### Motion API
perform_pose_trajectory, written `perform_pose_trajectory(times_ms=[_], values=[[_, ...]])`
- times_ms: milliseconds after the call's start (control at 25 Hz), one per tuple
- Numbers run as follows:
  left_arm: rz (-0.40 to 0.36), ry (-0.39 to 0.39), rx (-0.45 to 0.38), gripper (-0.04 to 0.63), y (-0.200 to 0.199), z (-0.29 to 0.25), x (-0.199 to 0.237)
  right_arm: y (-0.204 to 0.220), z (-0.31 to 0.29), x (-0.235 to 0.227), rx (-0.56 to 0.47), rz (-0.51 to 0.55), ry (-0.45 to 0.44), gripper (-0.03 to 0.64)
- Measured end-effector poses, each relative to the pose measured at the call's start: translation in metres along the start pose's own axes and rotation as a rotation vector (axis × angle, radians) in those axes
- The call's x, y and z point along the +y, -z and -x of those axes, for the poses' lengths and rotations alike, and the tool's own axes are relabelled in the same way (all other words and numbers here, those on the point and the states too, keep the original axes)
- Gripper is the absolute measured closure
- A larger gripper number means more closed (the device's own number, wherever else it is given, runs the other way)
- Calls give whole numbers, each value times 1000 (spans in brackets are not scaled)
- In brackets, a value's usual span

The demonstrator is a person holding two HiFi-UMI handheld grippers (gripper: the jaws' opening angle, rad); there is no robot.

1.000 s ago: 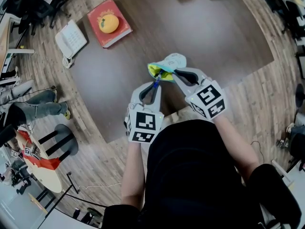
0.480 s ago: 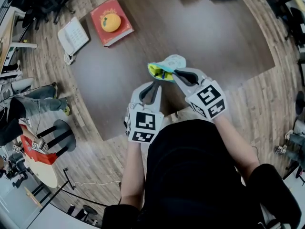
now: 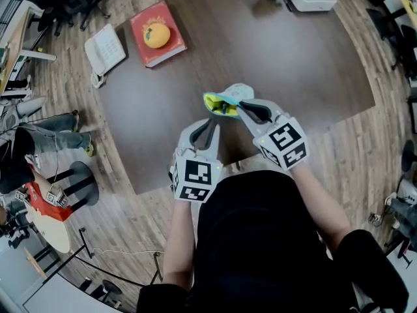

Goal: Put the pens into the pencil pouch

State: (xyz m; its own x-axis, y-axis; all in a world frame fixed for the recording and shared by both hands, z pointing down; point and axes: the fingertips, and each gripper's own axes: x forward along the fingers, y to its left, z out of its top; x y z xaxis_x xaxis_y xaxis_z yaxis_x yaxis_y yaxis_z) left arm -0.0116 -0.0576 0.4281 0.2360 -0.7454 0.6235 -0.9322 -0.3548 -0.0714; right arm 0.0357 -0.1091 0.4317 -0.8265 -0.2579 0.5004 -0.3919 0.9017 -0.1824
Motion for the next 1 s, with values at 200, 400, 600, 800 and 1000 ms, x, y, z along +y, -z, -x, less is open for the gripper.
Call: perform_pose_trajectory(times_ms=[200, 400, 600, 800, 1000], values=[[12, -25, -6, 546, -3, 2, 3, -4, 0, -4, 1, 16, -6, 583], [28, -50, -13, 551, -3, 3, 11, -11, -5, -8, -8, 35, -11, 584], [41, -70, -21, 552, -3, 6, 17, -19, -8, -10, -19, 47, -11, 588], [48, -89, -39, 555, -8, 7, 25, -34, -7, -13, -48, 63, -6, 588], [59, -110, -75, 562, -16, 16, 32, -46, -6, -12, -65, 80, -3, 588]])
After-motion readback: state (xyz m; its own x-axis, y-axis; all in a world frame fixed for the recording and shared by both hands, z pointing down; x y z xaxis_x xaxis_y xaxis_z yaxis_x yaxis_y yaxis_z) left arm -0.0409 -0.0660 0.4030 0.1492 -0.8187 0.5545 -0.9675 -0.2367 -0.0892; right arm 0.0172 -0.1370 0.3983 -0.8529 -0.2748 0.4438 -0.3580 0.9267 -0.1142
